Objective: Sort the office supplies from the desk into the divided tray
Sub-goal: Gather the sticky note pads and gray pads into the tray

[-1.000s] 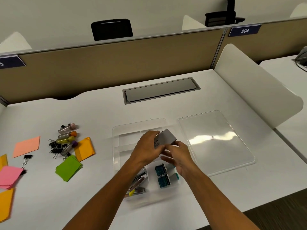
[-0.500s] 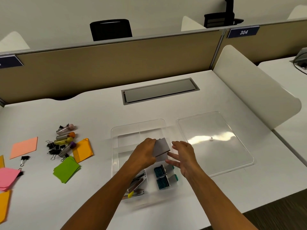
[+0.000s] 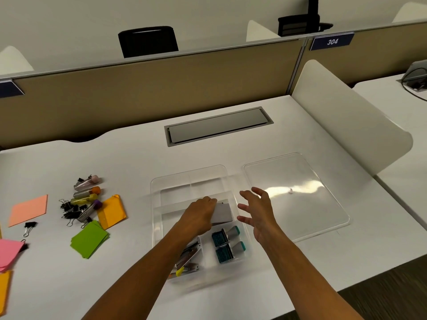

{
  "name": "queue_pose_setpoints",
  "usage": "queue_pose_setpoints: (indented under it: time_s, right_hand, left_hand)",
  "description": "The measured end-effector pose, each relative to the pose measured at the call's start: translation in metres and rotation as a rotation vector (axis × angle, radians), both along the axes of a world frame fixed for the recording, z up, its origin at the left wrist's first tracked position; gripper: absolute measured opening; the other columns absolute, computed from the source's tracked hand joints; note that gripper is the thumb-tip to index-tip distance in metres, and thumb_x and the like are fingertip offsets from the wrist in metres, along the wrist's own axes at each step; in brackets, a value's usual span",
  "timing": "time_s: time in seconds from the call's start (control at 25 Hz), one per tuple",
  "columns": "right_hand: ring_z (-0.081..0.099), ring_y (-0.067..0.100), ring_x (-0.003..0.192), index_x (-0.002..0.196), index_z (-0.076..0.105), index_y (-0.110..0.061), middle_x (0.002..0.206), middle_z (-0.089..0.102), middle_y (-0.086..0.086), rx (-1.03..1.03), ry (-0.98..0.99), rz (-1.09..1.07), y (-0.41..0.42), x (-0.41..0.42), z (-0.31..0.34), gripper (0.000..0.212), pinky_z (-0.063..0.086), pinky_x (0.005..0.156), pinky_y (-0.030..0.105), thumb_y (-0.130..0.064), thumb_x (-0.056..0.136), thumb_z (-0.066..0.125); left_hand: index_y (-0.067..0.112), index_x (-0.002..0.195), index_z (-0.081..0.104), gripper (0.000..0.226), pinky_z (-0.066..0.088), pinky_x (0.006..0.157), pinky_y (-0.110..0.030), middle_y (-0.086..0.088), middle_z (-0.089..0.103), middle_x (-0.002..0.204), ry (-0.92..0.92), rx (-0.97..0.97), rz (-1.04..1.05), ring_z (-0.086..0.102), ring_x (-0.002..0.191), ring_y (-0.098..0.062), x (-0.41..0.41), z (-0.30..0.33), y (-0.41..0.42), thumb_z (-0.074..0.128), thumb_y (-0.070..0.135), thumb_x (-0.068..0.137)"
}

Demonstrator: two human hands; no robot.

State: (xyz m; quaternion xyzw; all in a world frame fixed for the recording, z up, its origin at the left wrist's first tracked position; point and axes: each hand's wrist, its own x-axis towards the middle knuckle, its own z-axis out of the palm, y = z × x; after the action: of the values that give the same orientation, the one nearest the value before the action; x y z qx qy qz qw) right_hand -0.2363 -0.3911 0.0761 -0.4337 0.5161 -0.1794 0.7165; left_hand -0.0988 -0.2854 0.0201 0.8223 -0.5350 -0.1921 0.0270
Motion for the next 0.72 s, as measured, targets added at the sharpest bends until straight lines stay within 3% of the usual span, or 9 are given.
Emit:
queue_pose_setpoints:
  time_s: [0.24, 0.36, 0.48, 0.72]
  right_hand:
    - [0.064, 0.022, 0.101, 0.13, 0.047, -0.027, 0.111, 0.061, -0.001, -0.047, -0.069, 0.084, 0.011, 0.005, -0.007, 0.037, 0.056, 0.072, 0.034, -0.022, 0.096, 0.061]
    - [0.066, 0.023, 0.099, 0.126, 0.05, -0.029, 0.112, 0.063, 0.003, -0.104, -0.068, 0.164, 0.027, 0.015, -0.008, 0.035, 0.056, 0.07, 0.032, -0.023, 0.094, 0.063]
    - [0.068, 0.023, 0.1, 0.125, 0.053, -0.029, 0.112, 0.065, 0.004, -0.13, -0.083, 0.292, 0.049, 0.029, -0.004, 0.033, 0.058, 0.076, 0.035, -0.024, 0.094, 0.063]
    - [0.068, 0.02, 0.099, 0.124, 0.055, -0.027, 0.114, 0.065, 0.001, -0.204, -0.084, 0.481, 0.096, 0.061, 0.003, 0.03, 0.058, 0.084, 0.039, -0.025, 0.095, 0.061]
  left_hand:
    - [0.017, 0.14, 0.041, 0.064, 0.044, 0.102, -0.036, -0.005, 0.046, 0.14, 0.103, -0.1, 0.086, 0.046, 0.123, -0.023, -0.009, 0.022, 0.009, 0.07, 0.021, 0.083]
    - [0.021, 0.144, 0.037, 0.063, 0.041, 0.106, -0.035, -0.001, 0.04, 0.147, 0.176, -0.201, 0.222, 0.043, 0.13, -0.021, -0.013, 0.031, 0.027, 0.065, 0.033, 0.088]
    - [0.026, 0.145, 0.034, 0.061, 0.036, 0.111, -0.036, 0.003, 0.036, 0.152, 0.204, -0.285, 0.337, 0.037, 0.136, -0.017, -0.008, 0.032, 0.057, 0.057, 0.045, 0.092]
    - [0.029, 0.142, 0.039, 0.055, 0.032, 0.11, -0.03, 0.006, 0.04, 0.149, 0.165, -0.389, 0.535, 0.039, 0.135, -0.014, 0.009, 0.024, 0.119, 0.055, 0.046, 0.093]
